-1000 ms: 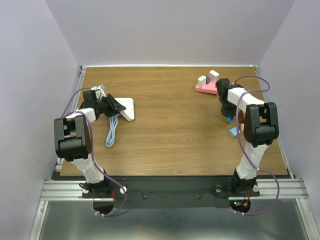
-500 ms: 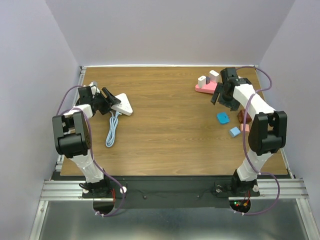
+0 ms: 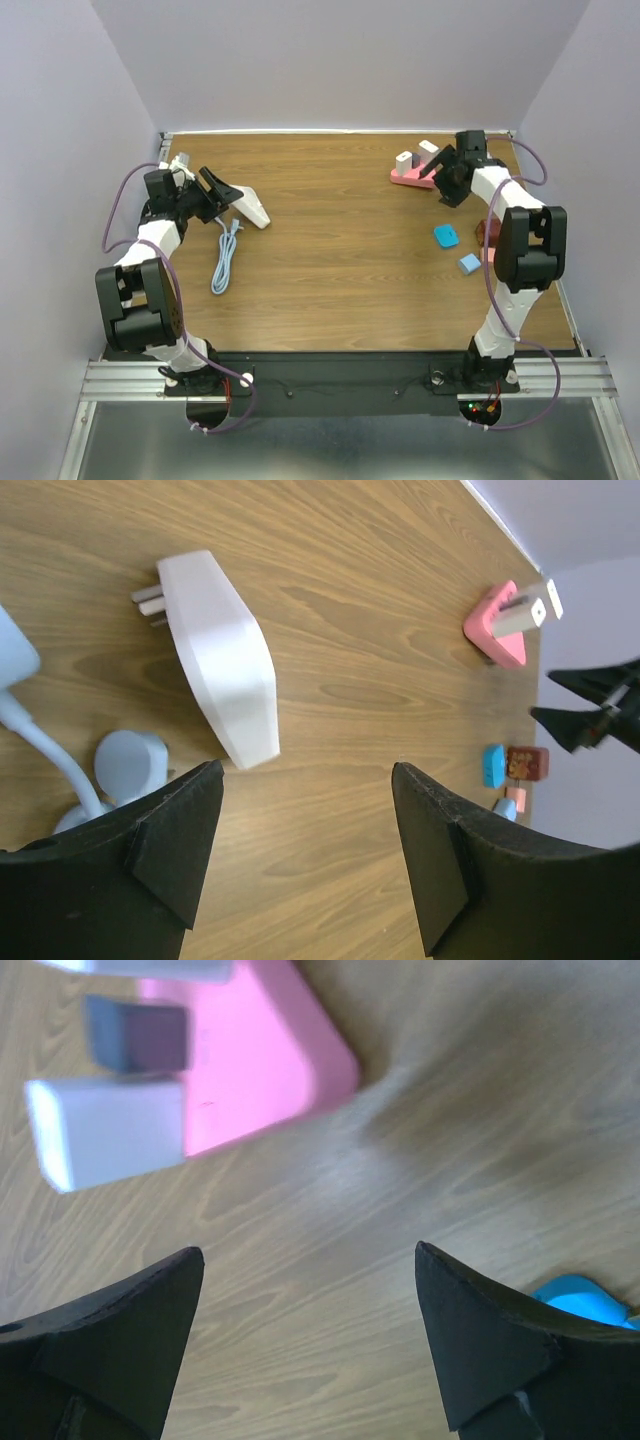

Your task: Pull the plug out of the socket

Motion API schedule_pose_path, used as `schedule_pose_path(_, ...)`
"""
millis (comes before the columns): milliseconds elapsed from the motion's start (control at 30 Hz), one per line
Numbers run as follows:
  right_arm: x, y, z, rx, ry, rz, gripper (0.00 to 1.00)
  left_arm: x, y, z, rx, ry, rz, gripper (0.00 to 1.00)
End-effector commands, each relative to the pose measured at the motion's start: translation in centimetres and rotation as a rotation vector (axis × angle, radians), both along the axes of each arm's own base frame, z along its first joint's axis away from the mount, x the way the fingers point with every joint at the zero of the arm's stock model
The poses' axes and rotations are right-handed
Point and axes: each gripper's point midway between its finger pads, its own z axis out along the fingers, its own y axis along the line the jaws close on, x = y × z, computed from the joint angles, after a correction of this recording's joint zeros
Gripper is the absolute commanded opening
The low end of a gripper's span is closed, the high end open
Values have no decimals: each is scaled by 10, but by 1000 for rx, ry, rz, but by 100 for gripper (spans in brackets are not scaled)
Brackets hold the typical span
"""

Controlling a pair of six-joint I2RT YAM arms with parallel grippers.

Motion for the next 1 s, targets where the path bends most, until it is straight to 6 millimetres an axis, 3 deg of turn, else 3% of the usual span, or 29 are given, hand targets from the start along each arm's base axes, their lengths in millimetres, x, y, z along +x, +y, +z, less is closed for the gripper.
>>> schedule_pose_path(0,21,12,12,180,-142,-35,90,-18,-12,3,-21,-21,-53,79)
schedule_pose_path(67,24,11,17,178,-182,-40,90,-22,-12,1,-20,-17,-59,79)
schedule_pose_path(133,23,-2,6,204,-165,-72,90,-25,-14,-7,-24,3,-62,79)
schedule_pose_path(233,24,-6,-14,265,-145,-87,89,-27,-13,-14,-27,22,-58,79)
schedule_pose_path(367,34,-11,-17,302,-204,-114,88,-26,-15,-14,-25,23,-59,79)
schedule_pose_path(633,57,-19,-47,318,-175,-148,86,-23,-13,-18,-24,43,-50,78)
schedule_pose_path(700,65,-20,-46,326,-191,-146,84,-23,-13,-20,-24,49,-47,78)
schedule_pose_path(833,70,-20,-57,336,-180,-151,72,-23,-13,-21,-25,57,-43,77)
schedule_pose_path(933,75,-20,-55,345,-206,-141,52,-23,-13,-22,-25,60,-42,75)
schedule_pose_path(967,75,-20,-52,349,-210,-137,40,-23,-14,-22,-25,60,-43,75)
